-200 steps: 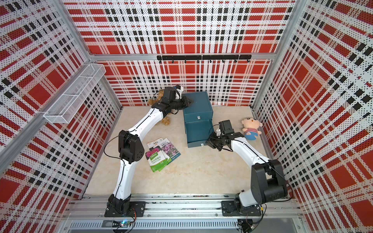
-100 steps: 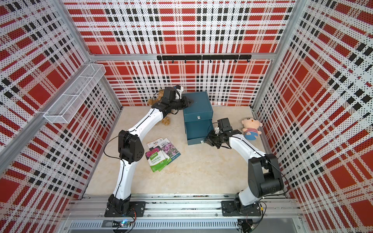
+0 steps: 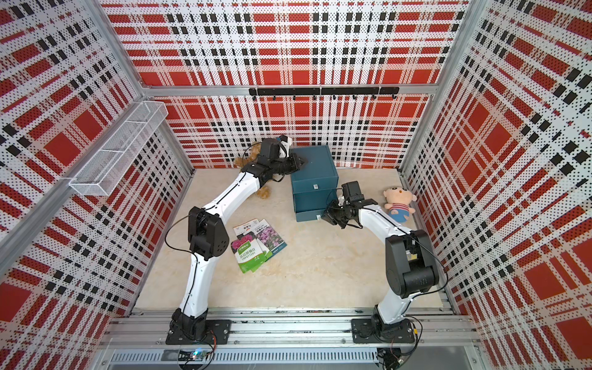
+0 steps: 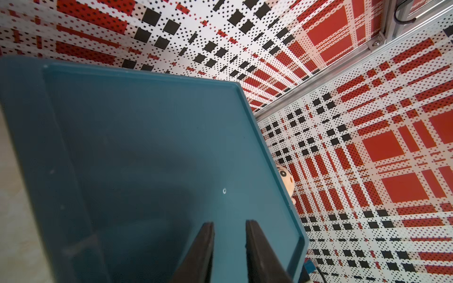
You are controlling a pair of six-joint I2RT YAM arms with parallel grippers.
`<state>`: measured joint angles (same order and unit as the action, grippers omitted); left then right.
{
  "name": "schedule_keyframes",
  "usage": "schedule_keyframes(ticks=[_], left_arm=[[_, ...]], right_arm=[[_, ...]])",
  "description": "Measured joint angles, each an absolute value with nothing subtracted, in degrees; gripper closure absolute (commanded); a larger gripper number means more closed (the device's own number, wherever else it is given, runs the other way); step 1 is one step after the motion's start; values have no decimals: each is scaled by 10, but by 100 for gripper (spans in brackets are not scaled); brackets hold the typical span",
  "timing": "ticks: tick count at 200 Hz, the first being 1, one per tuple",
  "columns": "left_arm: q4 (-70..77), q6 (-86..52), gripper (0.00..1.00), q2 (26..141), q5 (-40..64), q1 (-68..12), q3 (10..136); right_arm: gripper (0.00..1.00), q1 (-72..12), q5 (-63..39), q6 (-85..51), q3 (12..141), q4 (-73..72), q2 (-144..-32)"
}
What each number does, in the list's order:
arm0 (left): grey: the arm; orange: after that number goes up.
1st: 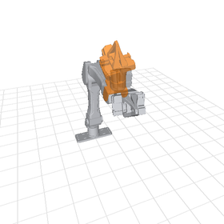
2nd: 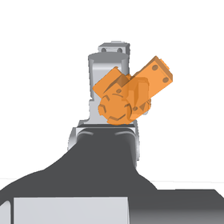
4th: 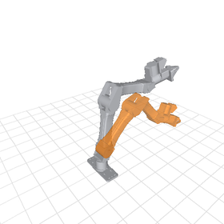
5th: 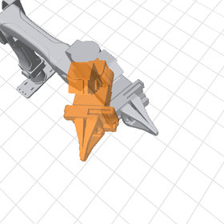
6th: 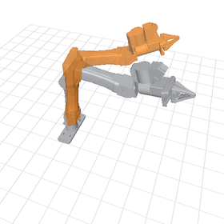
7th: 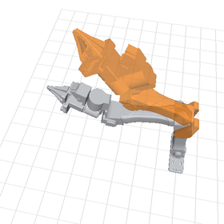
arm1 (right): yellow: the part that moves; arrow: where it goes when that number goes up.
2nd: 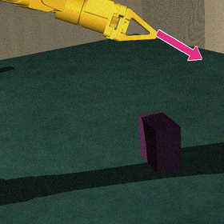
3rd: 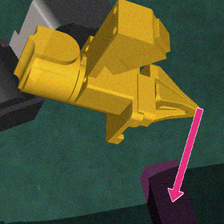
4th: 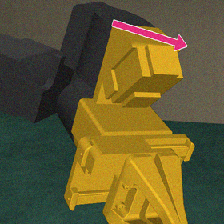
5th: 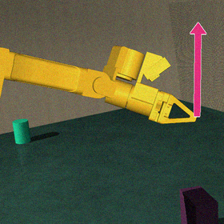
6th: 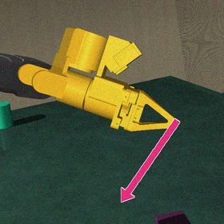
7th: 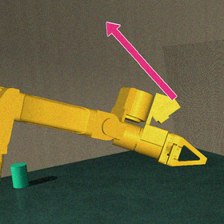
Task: Take the seed bags out of the drawer
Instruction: Close the drawer in the storage box.
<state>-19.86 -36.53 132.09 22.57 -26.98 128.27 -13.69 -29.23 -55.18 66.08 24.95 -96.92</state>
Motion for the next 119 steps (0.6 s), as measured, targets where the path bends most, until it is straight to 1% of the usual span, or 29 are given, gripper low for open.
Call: schedule_keyframes(ticks=[31,57,77,119], left_arm=[[-197,-366,72,1321,224,-272,1282],[-196,-366,72,1320,224,-274,1280],[-194,-366,72,1320,223,-274,1278],[-187,-366,72,1319,223,-274,1275]], right_arm=[[100,-137,-287,-715,624,35,-986],[100,-137,-280,-793,624,-96,-1006],[100,-137,-279,-823,634,-150,-1028],[100,-142,-283,-850,638,-183,-1068]])
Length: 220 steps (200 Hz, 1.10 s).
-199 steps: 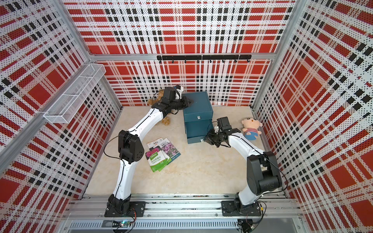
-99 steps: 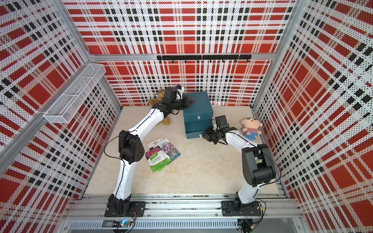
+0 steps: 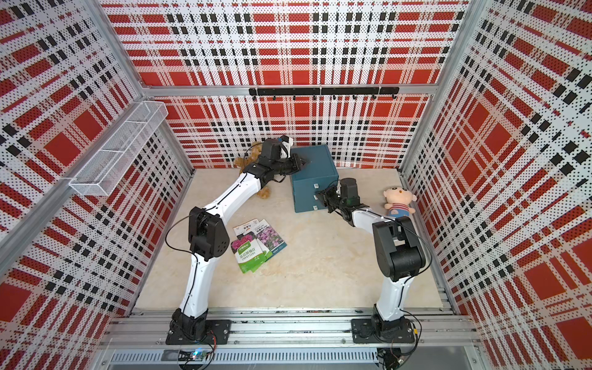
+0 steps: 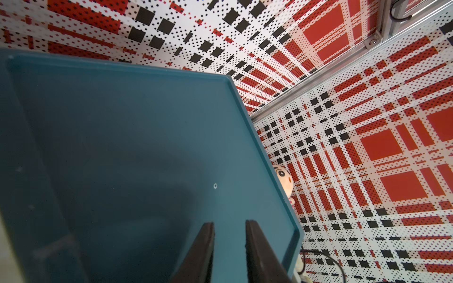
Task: Take the seed bags out of the drawer
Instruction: Close the drawer in the storage box.
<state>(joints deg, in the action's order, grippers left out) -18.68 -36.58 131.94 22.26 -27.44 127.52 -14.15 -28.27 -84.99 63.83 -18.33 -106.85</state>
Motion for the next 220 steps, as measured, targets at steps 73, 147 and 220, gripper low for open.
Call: schedule_keyframes(ticks=[73,147,220], left_arm=[[-187,-366,72,1319,222,-275,1275],[-179,-366,72,1315,222,-275,1265],[-175,-366,72,1313,221,-275,1260]], right_arm=[[93,-145,-282,-851,579,-221,-1043],[57,-145,-284,-812,502,-213,-1026],[56,-145,-288,-811,545,-232,-1104]])
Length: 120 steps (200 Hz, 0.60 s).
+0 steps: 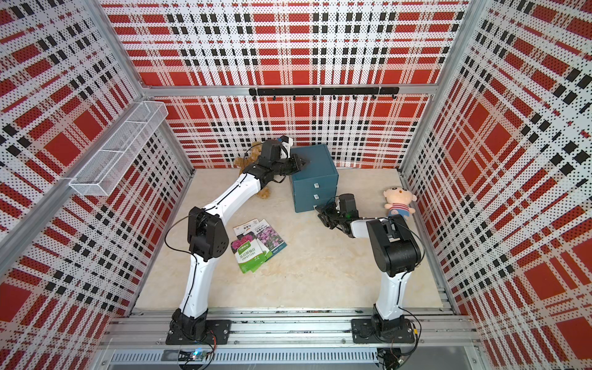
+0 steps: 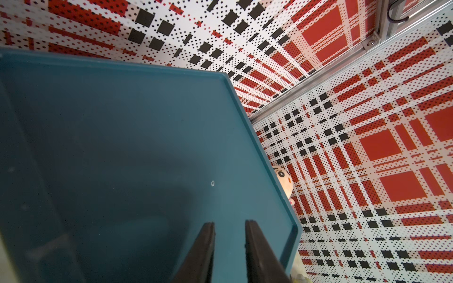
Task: Take the seed bags out of the drawer
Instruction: Close the drawer in the storage box, then open the drawer in the storage box.
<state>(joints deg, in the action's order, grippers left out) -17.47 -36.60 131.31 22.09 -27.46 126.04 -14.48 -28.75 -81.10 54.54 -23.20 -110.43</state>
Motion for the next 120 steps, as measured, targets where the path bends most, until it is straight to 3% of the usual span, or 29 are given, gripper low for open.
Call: schedule_keyframes(ticks=[57,120], left_arm=[[-171,-366,72,1311,222,-275,1256],[-166,-366,72,1307,223,-275,1246]], right_arm=[[64,-145,-288,-834,576,-263,-1148],[88,-148,-285,-865,584,-300,-1177]])
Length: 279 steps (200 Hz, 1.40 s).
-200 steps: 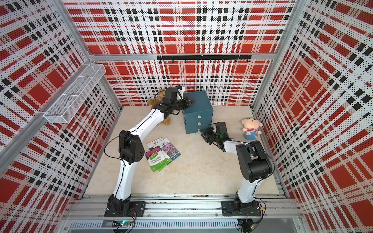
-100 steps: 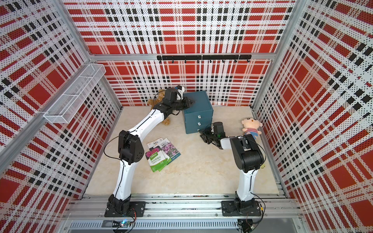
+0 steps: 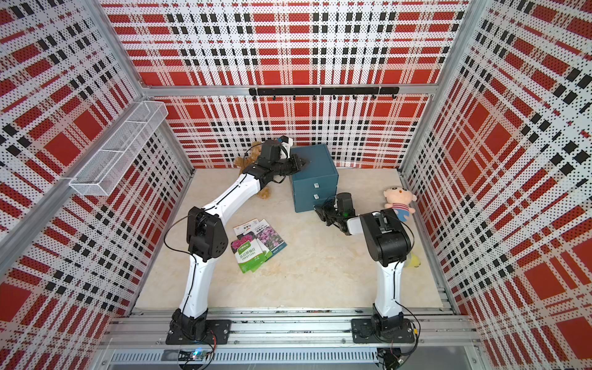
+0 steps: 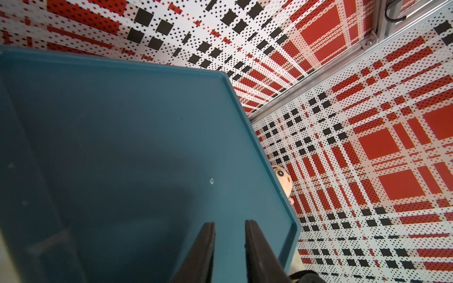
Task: Take the seed bags out of the drawer
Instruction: Open the drawer in the storage box.
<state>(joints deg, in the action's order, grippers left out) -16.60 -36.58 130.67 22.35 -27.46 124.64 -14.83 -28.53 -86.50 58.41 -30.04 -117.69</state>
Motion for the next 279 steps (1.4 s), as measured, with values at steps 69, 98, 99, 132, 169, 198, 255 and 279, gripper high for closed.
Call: schedule_keyframes(ticks=[69,98,99,132,169,198,255,279], left_arm=[[-163,-366,73,1301,225,-275,1238],[-163,-366,73,1301,225,-275,1238],[-163,-366,73,1301,225,-275,1238],[-163,-369,73,1301,225,-275,1238],[-164,-370,73,1301,224,-275,1238],[-164,-370,73,1301,223,-275,1238],[-164,-370,73,1301,222,-275,1238],[-164,-371,73,1301,222,-275,1239]], right_arm=[[100,-148,-286,-880,584,-316,-1183],[100,-149,-285,-879,571,-331,-1182],[100,-149,-285,-879,571,-331,-1182],[100,-154,-282,-877,516,-345,-1146],[100,-159,-285,-862,422,-330,-1068],[100,-162,-296,-835,361,-286,-998],[100,-172,-313,-785,308,-187,-907],[100,-172,-314,-773,304,-172,-900]])
